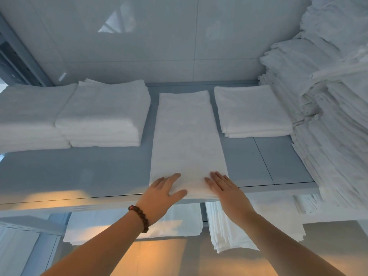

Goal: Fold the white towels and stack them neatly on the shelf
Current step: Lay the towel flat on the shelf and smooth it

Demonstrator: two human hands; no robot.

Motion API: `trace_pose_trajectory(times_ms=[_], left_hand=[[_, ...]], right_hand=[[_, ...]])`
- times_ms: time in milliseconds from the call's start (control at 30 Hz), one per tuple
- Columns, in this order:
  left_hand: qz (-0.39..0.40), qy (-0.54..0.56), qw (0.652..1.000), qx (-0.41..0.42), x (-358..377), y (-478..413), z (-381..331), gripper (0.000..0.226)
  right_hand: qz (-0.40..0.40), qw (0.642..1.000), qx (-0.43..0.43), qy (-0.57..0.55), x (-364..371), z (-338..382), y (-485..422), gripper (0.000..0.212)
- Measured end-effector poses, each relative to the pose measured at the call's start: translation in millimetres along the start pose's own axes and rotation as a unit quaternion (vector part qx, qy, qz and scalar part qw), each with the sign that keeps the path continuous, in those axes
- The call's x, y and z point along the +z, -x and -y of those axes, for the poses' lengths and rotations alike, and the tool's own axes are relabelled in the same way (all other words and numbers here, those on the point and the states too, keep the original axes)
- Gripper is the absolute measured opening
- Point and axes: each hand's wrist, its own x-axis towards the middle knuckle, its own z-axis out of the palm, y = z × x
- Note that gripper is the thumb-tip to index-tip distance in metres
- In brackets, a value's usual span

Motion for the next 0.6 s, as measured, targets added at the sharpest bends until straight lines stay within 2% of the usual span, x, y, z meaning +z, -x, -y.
trace_pose_trajectory(times_ms=[167, 367, 533, 600], left_hand=[[0.057, -0.061, 0.996, 0.030, 0.7, 23.0, 7.0, 0.082], [0.039, -0.080, 0.996, 0.016, 3.1, 25.9, 0.9, 0.074], [0.041, -0.090, 0.990, -0.100, 1.6, 21.2, 1.1, 0.065], [0.048, -0.100, 0.990, -0.091, 6.4, 23.7, 1.6, 0.063]], right_hand=[[-0.035, 0.997, -0.045, 0.058, -14.6, 6.4, 6.9, 0.090], [-0.021, 0.987, -0.114, 0.112, -15.1, 6.6, 19.8, 0.069], [-0.024, 0.990, -0.063, 0.124, -14.9, 2.7, 22.7, 0.072], [-0.025, 0.990, -0.045, 0.128, -13.6, 1.7, 24.3, 0.080]])
